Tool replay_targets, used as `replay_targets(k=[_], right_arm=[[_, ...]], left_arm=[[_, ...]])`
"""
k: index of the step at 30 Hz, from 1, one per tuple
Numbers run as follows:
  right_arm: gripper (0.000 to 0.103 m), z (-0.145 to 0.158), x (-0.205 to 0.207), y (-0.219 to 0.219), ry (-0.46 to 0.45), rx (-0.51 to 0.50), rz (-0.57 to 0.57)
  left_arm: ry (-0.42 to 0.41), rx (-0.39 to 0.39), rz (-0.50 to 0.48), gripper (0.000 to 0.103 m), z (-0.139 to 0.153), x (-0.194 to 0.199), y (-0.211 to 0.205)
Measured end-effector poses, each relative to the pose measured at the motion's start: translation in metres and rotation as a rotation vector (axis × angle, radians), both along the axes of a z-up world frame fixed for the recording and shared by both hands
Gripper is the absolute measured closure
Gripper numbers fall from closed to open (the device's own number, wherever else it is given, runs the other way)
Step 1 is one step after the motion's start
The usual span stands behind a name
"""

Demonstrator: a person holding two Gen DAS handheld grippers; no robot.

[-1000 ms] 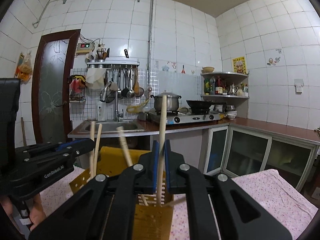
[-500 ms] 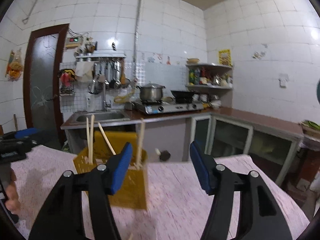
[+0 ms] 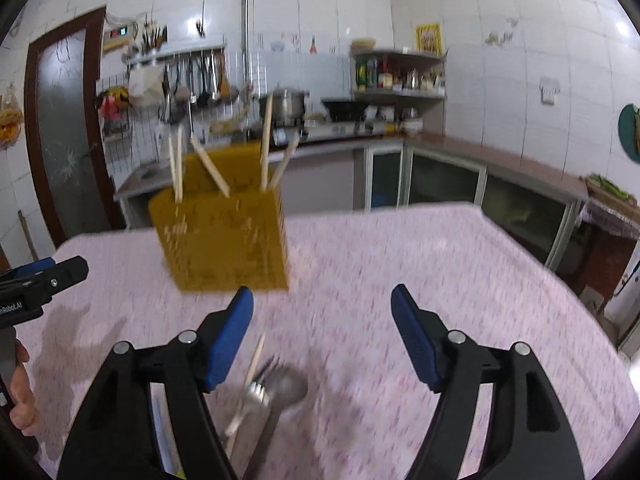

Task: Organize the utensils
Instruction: 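Move both open tools down toward the knife and the spoon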

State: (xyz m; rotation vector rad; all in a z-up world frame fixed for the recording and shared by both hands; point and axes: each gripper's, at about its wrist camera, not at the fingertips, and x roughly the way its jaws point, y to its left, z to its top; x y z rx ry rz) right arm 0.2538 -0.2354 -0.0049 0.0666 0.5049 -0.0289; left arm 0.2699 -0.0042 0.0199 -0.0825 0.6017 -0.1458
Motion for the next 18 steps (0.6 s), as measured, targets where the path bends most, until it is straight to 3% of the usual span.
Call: replay_targets(k=[7, 10, 18], right_arm=[[0.034, -0.047, 0.001, 0.014, 0.156, -0.014, 0.001], [0.047, -0.066, 0.005, 0.014, 0.218, -0.010, 0.012], [0.055, -0.075, 0.015, 0.022, 0.291, -0.011, 0.025]], left_arm=[[0.134, -0.021, -0.010, 0.005, -0.042, -0.006, -0.007], [0.175, -0.022, -0.014, 0.005, -0.056, -0.005, -0.008], [0.242, -0.059, -0.021, 0.005, -0.066, -0.001, -0.009]])
